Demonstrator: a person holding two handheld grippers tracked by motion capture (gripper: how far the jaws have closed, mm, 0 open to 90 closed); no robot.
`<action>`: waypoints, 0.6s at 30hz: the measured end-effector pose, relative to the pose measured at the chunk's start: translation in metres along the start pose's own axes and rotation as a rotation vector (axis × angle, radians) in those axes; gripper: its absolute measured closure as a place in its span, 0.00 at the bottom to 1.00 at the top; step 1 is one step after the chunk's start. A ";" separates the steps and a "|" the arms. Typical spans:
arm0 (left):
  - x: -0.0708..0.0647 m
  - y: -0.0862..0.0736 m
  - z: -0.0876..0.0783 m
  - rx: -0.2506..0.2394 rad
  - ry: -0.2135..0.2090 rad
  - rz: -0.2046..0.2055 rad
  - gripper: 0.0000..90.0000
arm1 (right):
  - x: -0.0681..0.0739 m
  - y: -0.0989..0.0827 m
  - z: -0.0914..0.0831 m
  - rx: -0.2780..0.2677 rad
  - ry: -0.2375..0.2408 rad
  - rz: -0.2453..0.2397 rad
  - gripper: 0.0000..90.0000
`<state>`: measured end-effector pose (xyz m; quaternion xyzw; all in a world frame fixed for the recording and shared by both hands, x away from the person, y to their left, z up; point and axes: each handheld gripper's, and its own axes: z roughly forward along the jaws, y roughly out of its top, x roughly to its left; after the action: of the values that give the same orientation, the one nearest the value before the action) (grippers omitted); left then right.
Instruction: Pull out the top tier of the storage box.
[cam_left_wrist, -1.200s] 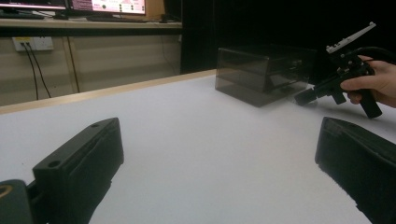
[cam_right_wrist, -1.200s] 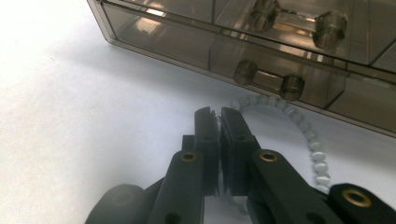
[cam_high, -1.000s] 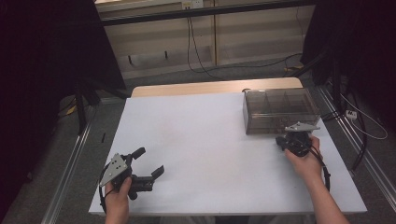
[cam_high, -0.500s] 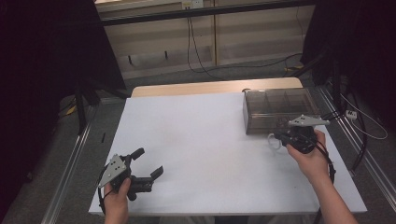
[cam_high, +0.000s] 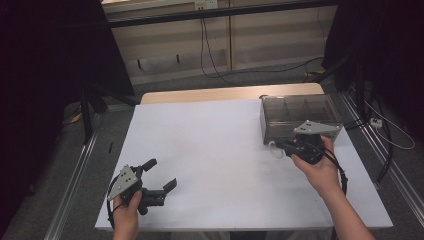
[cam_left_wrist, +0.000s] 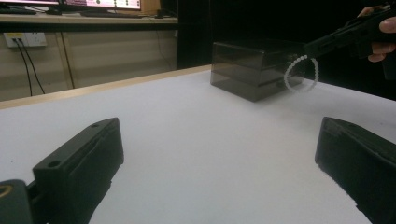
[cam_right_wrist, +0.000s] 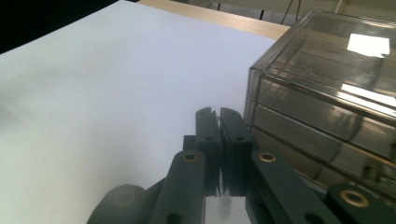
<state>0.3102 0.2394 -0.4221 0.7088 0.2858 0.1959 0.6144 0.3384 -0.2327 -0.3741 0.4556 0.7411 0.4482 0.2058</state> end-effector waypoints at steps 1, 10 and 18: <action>0.000 0.000 0.000 0.001 0.001 0.002 0.02 | 0.001 0.000 0.002 -0.001 0.006 0.004 0.98; 0.001 0.000 -0.001 0.000 0.002 0.001 0.02 | 0.018 -0.002 0.022 0.014 0.053 -0.013 0.98; 0.001 0.000 -0.001 0.001 0.003 0.004 0.02 | 0.026 -0.009 0.033 0.034 0.074 -0.021 0.98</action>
<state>0.3102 0.2412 -0.4218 0.7095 0.2852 0.1979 0.6133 0.3444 -0.1967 -0.3964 0.4345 0.7603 0.4499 0.1751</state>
